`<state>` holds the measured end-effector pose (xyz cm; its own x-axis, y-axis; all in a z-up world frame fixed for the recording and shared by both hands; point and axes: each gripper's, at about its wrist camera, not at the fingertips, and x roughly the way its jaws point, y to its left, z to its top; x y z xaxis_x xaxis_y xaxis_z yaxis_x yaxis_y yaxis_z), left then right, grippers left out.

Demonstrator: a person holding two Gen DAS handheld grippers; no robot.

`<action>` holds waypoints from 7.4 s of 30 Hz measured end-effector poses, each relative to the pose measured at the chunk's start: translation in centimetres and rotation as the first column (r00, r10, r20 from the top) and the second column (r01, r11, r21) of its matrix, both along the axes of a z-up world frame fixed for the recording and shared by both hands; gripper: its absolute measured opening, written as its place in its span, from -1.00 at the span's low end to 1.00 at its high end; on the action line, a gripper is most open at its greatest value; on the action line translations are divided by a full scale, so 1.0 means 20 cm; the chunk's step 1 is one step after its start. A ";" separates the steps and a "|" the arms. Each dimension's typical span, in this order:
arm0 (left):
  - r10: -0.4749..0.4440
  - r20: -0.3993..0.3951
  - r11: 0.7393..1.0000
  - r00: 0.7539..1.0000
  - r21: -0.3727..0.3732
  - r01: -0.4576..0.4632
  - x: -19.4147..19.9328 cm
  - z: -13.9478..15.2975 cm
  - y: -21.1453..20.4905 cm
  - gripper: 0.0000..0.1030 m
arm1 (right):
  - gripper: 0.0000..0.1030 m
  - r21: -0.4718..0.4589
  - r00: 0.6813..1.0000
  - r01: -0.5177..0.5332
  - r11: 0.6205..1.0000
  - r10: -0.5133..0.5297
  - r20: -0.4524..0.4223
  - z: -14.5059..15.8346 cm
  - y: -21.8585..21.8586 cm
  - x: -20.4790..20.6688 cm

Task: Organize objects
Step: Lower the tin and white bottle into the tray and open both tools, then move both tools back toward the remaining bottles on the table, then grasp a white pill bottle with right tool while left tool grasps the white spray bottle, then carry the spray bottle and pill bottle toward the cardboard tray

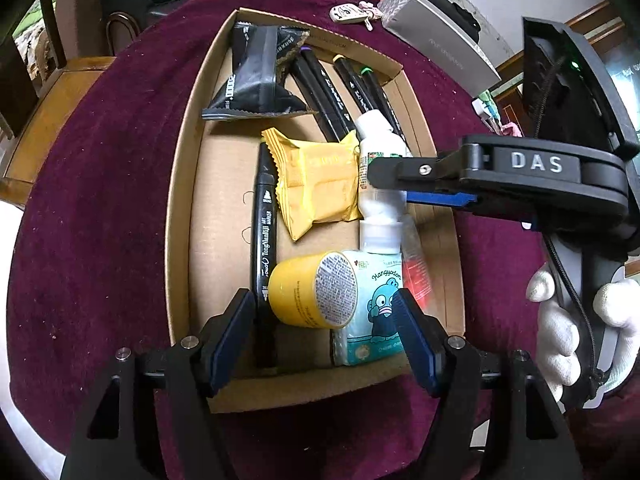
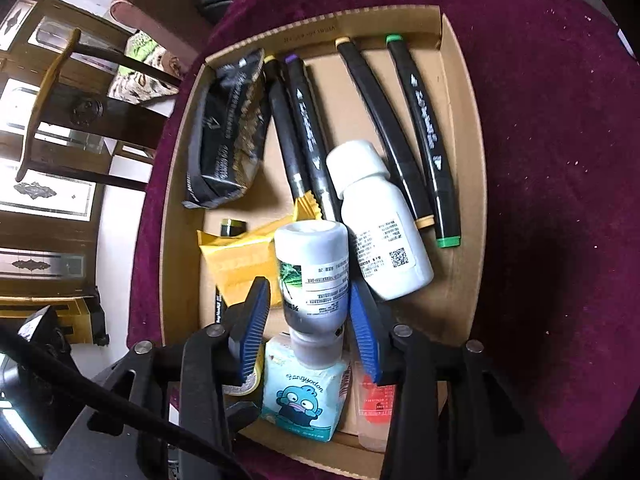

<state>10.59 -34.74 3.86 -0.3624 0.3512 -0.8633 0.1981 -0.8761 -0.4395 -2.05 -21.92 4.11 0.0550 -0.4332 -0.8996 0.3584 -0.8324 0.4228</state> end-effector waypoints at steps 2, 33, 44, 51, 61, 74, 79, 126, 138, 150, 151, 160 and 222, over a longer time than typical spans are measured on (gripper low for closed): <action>0.001 -0.005 1.000 1.000 -0.002 -0.001 0.00 0.01 0.00 0.26 | -0.15 -0.015 1.000 0.007 1.000 -0.008 -0.015 0.03 0.03 0.00; -0.272 -0.066 0.962 0.960 0.000 0.273 -0.26 0.25 1.09 0.26 | -0.04 -0.112 0.884 0.465 0.878 -0.466 0.013 0.10 1.60 0.08; -0.336 0.016 0.938 0.942 -0.088 0.336 -0.31 0.03 1.57 0.26 | -0.04 -0.074 0.794 0.604 0.794 -0.607 -0.035 0.11 2.23 0.03; -0.331 0.058 0.924 0.942 -0.182 0.336 -0.31 -0.09 1.68 0.26 | -0.04 -0.050 0.764 0.637 0.770 -0.638 -0.092 0.14 2.39 -0.21; -0.326 0.053 0.920 0.944 -0.212 0.329 -0.29 -0.11 1.73 0.75 | -0.04 -0.014 0.758 0.651 0.759 -0.650 -0.052 0.02 2.37 -0.45; -0.380 0.136 0.814 0.915 -0.421 0.401 -0.28 -0.18 1.93 0.97 | -0.04 0.023 0.764 0.645 0.764 -0.643 -0.050 -0.04 2.34 -0.59; -0.373 0.145 0.813 0.916 -0.425 0.398 -0.28 -0.18 1.93 0.98 | -0.05 0.033 0.770 0.638 0.770 -0.636 -0.050 -0.05 2.30 -0.62; -0.599 0.021 0.732 0.800 -0.391 0.558 -1.27 -0.10 2.47 0.20 | -0.45 -0.069 0.799 0.600 0.797 -0.593 0.098 -0.16 2.64 -0.01; -0.585 0.035 0.729 0.810 -0.415 0.544 -1.18 -0.08 2.50 -0.52 | -0.43 -0.073 0.795 0.605 0.793 -0.596 0.110 -0.16 2.64 0.01; -0.522 0.038 0.789 0.852 -0.358 0.499 -1.07 -0.08 2.40 -0.48 | -0.19 -0.051 0.791 0.611 0.790 -0.607 0.084 -0.15 2.60 -0.06; -0.523 0.034 0.785 0.852 -0.369 0.497 -1.07 -0.08 2.41 -0.44 | -0.19 -0.044 0.791 0.611 0.790 -0.608 0.077 -0.15 2.59 -0.06; -0.547 0.028 0.740 0.837 -0.452 0.499 -0.96 -0.07 2.44 -0.52 | -0.26 0.044 0.809 0.587 0.809 -0.588 0.013 -0.12 2.53 -0.10; -0.170 -0.054 0.898 0.984 -0.419 0.132 -0.24 0.20 0.58 -0.51 | -0.37 -0.106 0.953 0.302 0.947 -0.304 -0.003 0.17 1.05 0.03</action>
